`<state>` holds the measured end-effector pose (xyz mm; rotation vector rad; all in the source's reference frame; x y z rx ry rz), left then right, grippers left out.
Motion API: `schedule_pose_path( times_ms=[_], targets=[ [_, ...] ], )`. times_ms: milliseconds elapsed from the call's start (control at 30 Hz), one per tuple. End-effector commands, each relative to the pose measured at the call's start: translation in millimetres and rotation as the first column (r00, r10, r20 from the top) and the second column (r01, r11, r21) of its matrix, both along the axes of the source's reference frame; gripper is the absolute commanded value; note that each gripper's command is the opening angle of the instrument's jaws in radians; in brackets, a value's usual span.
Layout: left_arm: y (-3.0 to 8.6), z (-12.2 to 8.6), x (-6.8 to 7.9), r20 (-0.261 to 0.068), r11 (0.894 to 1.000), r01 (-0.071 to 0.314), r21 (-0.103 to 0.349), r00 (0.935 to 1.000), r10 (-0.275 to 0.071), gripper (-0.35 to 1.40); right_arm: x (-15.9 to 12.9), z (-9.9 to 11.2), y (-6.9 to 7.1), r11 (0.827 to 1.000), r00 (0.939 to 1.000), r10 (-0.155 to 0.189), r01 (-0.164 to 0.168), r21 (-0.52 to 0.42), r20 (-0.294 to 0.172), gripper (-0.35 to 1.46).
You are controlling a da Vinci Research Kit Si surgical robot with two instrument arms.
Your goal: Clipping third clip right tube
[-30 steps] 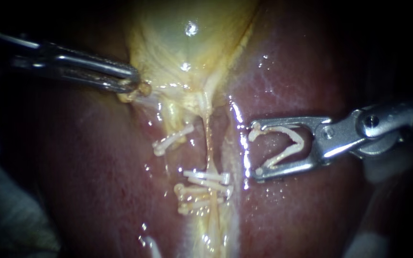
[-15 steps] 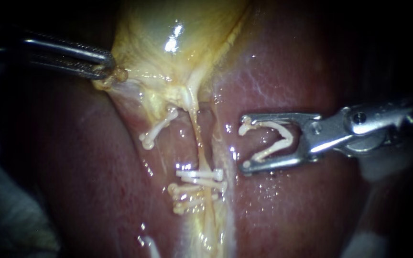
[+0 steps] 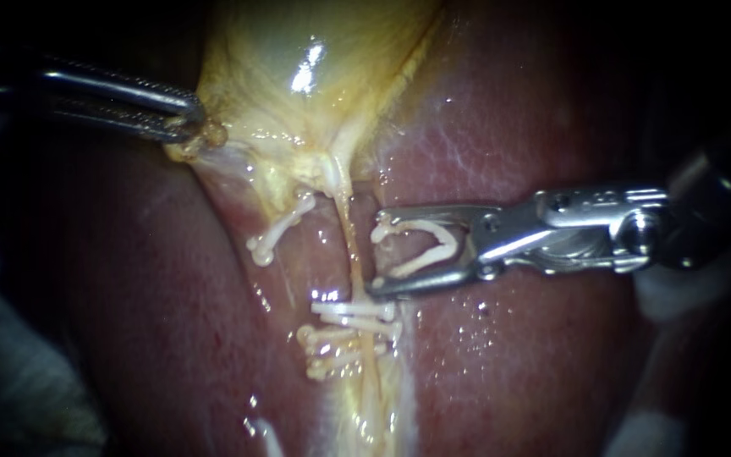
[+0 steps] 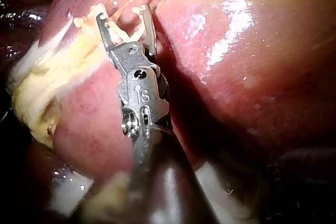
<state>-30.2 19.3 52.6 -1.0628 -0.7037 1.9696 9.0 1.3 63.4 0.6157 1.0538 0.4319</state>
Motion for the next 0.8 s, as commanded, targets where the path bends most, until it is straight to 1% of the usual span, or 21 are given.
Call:
schedule_pose_path(
  times_ms=[33,100,233,333,367,433,500,567,600,700,800],
  targets=[
    [0.0,0.1,0.0,0.000,1.000,0.000,0.000,1.0000,0.000,-0.35,0.3,0.4,0.0,1.000,1.0000,0.003,-0.003,0.010,0.004,0.48],
    [0.0,0.1,0.0,0.000,1.000,0.000,0.000,1.0000,0.000,-0.35,1.0,1.1,0.1,1.000,0.9999,0.007,-0.007,0.025,0.011,0.49],
    [0.0,0.1,0.0,0.000,1.000,0.000,0.000,1.0000,0.000,-0.35,2.3,2.0,0.1,0.998,0.9997,0.021,-0.022,0.058,0.009,0.49],
    [0.0,0.1,-0.1,-0.001,1.000,0.000,0.000,1.0000,0.000,-0.35,3.2,2.4,-0.1,0.995,0.9993,0.032,-0.031,0.094,-0.018,0.49],
    [-0.1,0.0,-0.1,-0.001,1.000,0.000,0.000,1.0000,0.000,-0.35,3.6,2.4,-0.1,0.993,0.9986,0.043,-0.039,0.112,-0.031,0.49],
    [-0.1,0.0,-0.1,-0.001,1.000,0.000,0.000,1.0000,0.000,-0.35,3.9,2.4,-0.1,0.989,0.9973,0.054,-0.046,0.137,-0.049,0.49],
    [-0.1,0.0,-0.1,-0.001,1.000,0.001,0.000,1.0000,-0.001,-0.35,4.3,2.3,-0.1,0.983,0.9943,0.071,-0.057,0.175,-0.079,0.49],
    [-0.1,0.0,-0.1,-0.001,1.000,0.001,0.000,1.0000,-0.001,-0.35,4.5,2.0,-0.1,0.976,0.9892,0.091,-0.066,0.209,-0.114,0.49],
    [-0.1,0.0,-0.1,-0.001,1.000,0.001,0.000,1.0000,-0.001,-0.35,4.6,1.7,-0.1,0.970,0.9854,0.105,-0.072,0.231,-0.134,0.49],
    [-0.1,0.0,-0.1,-0.001,1.000,0.001,0.000,1.0000,-0.001,-0.35,4.6,0.9,0.1,0.962,0.9768,0.122,-0.073,0.262,-0.175,0.49],
    [-0.1,0.0,-0.1,-0.001,1.000,0.001,0.000,1.0000,-0.001,-0.35,4.7,-0.1,0.4,0.958,0.9723,0.127,-0.069,0.279,-0.196,0.48]
  ],
)
